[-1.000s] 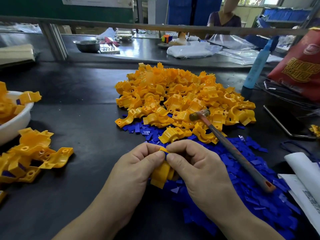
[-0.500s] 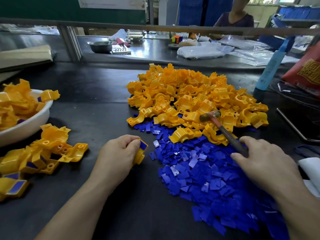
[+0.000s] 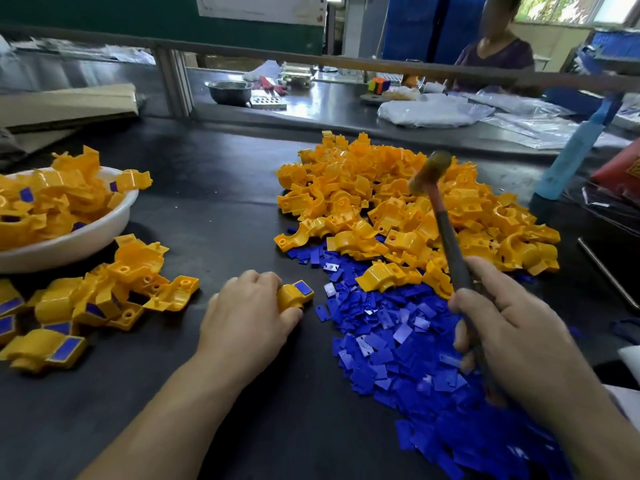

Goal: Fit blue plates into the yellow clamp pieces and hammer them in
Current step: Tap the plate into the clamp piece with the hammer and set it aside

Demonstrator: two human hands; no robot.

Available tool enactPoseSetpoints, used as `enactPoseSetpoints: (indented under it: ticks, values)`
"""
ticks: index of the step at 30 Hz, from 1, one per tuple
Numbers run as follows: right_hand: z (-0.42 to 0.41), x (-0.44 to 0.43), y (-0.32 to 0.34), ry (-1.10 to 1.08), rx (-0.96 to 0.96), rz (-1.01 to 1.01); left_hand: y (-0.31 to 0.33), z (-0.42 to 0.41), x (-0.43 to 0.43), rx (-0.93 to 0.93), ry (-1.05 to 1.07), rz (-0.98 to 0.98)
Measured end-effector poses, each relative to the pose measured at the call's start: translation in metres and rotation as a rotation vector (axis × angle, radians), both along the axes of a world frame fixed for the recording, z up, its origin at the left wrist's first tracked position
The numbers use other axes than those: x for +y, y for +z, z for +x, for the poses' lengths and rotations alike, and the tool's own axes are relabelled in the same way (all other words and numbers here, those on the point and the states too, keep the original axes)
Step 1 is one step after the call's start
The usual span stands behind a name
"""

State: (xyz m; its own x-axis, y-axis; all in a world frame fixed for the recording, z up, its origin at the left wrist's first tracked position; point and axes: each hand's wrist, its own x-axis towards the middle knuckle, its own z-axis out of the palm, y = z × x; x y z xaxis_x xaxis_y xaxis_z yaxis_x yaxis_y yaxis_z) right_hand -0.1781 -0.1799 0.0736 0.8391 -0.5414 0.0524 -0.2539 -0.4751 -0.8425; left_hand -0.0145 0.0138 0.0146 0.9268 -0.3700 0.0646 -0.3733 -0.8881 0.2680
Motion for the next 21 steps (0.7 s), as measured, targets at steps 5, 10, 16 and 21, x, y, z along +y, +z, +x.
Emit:
enactPoseSetpoints:
  ticks: [5,10,16,21]
  values:
    - [0.006,0.028,-0.003,0.274,0.153,0.006,-0.003,0.001,0.000,-0.046,-0.014,-0.001]
    - [0.008,0.033,-0.009,0.288,0.138,-0.079,-0.006,0.005,0.000,-0.041,-0.020,-0.030]
    - [0.010,0.028,-0.010,0.346,0.321,-0.269,-0.005,0.007,0.001,-0.051,-0.030,-0.042]
    - [0.009,0.029,-0.008,0.302,0.199,-0.171,-0.006,0.006,0.001,-0.064,-0.027,-0.039]
